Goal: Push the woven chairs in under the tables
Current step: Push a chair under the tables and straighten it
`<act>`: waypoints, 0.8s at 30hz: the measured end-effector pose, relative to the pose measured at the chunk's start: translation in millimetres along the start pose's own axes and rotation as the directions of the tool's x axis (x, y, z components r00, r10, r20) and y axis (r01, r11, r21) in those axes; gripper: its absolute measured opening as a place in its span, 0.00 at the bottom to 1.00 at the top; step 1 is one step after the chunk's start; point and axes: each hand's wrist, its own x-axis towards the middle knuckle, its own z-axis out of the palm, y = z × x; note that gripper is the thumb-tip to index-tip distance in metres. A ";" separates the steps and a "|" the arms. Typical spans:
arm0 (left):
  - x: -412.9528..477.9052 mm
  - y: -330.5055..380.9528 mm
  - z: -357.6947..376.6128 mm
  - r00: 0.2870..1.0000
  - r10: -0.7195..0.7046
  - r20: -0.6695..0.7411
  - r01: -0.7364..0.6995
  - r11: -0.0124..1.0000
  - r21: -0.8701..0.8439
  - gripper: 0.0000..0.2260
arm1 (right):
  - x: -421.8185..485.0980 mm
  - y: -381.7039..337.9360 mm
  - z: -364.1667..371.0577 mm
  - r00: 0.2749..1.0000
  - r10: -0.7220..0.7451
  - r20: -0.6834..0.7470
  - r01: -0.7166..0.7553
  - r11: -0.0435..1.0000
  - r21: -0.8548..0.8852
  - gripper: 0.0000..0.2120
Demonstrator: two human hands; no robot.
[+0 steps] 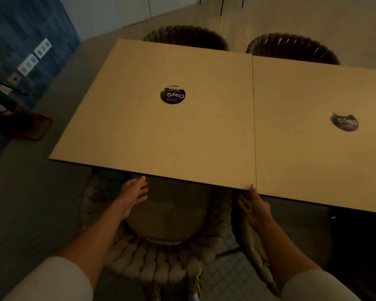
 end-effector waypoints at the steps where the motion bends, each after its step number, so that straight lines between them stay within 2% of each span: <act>1: -2.7 -2.0 -9.2 1.000 0.000 -0.007 0.000 1.000 0.008 0.23 | -9.2 10.4 4.6 1.000 -0.017 0.013 0.018 0.996 -0.084 0.24; 3: -8.2 -5.3 -28.8 1.000 0.006 -0.025 -0.005 0.999 0.039 0.22 | -27.0 31.0 11.6 0.996 -0.083 0.016 0.084 0.958 -0.273 0.31; 4: -10.9 -7.0 -39.0 0.999 0.016 -0.039 -0.013 0.998 0.062 0.20 | -32.7 42.0 12.3 0.992 -0.129 0.007 0.120 0.903 -0.413 0.35; 6: -10.2 -13.5 -63.0 0.995 0.052 -0.088 -0.042 0.994 0.105 0.15 | -51.8 58.3 11.4 0.973 -0.230 0.016 0.183 0.729 -0.660 0.33; 8: -6.8 -24.2 -92.6 0.978 0.119 -0.168 -0.082 0.974 0.210 0.13 | -67.4 76.0 8.4 0.946 -0.321 0.039 0.236 0.603 -0.762 0.29; 11: 3.9 -44.1 -140.3 0.932 0.241 -0.270 -0.102 0.891 0.443 0.16 | -87.2 108.4 4.0 0.931 -0.364 0.017 0.213 0.507 -0.835 0.35; 14: 7.3 -62.1 -170.7 0.895 0.307 -0.323 -0.071 0.813 0.578 0.20 | -99.3 143.0 -1.5 0.955 -0.279 -0.096 0.057 0.492 -0.869 0.36; 16: 10.0 -75.6 -182.4 0.908 0.297 -0.296 -0.034 0.756 0.653 0.27 | -106.6 167.3 -3.7 0.965 -0.235 -0.115 0.018 0.497 -0.867 0.40; 21: 19.6 -105.2 -195.1 0.953 0.225 -0.203 -0.041 0.759 0.650 0.45 | -116.4 206.6 3.8 0.976 -0.156 -0.153 -0.020 0.636 -0.771 0.46; 23: 31.1 -123.5 -201.8 0.977 0.103 -0.185 0.021 0.821 0.570 0.54 | -120.5 207.7 9.9 0.976 -0.131 -0.176 -0.034 0.701 -0.712 0.44; 24: 35.5 -131.9 -203.7 0.986 0.046 -0.159 0.054 0.821 0.568 0.58 | -120.1 206.3 11.9 0.975 -0.129 -0.180 -0.035 0.713 -0.700 0.41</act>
